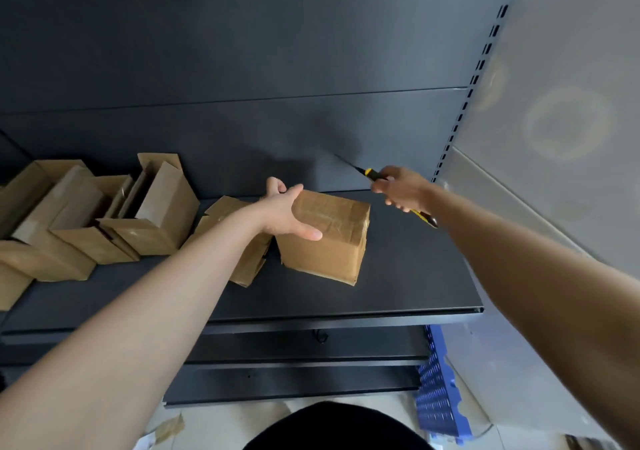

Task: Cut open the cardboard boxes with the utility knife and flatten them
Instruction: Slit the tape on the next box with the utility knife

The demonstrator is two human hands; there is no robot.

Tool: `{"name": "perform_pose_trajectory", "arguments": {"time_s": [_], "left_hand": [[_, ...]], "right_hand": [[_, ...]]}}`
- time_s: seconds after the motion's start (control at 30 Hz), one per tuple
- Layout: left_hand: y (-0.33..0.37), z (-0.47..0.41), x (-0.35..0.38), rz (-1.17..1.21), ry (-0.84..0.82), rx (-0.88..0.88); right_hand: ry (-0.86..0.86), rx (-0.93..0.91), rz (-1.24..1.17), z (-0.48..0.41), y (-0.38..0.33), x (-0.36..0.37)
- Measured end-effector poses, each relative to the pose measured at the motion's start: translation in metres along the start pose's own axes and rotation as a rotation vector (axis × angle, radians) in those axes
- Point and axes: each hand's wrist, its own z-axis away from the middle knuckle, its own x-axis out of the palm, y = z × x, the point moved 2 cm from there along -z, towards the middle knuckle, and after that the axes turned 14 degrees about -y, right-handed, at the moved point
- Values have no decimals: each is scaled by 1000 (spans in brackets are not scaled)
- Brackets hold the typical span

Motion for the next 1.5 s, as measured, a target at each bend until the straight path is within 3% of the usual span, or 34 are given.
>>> {"name": "perform_pose_trajectory", "arguments": {"time_s": [0.13,0.3,0.83,1.27,1.4,1.5], "left_hand": [[-12,1,-3,49,-53,58],[-21,-1,-1,162,-21,164],[-28,-10,0,168,-8,248],[-26,-7,-6,58,34,252],[-26,-6,-7,0,41,233],[-25,-8,-8,-27,33,233]], "right_hand": [[-181,-100,87,32,-34,-4],[-296,42,371,46,-56,6],[-165,158,735,57,-107,30],[-195,271,911,66,-146,40],[-186,410,1134,71,-123,42],[-193,419,1072,75,-104,35]]}}
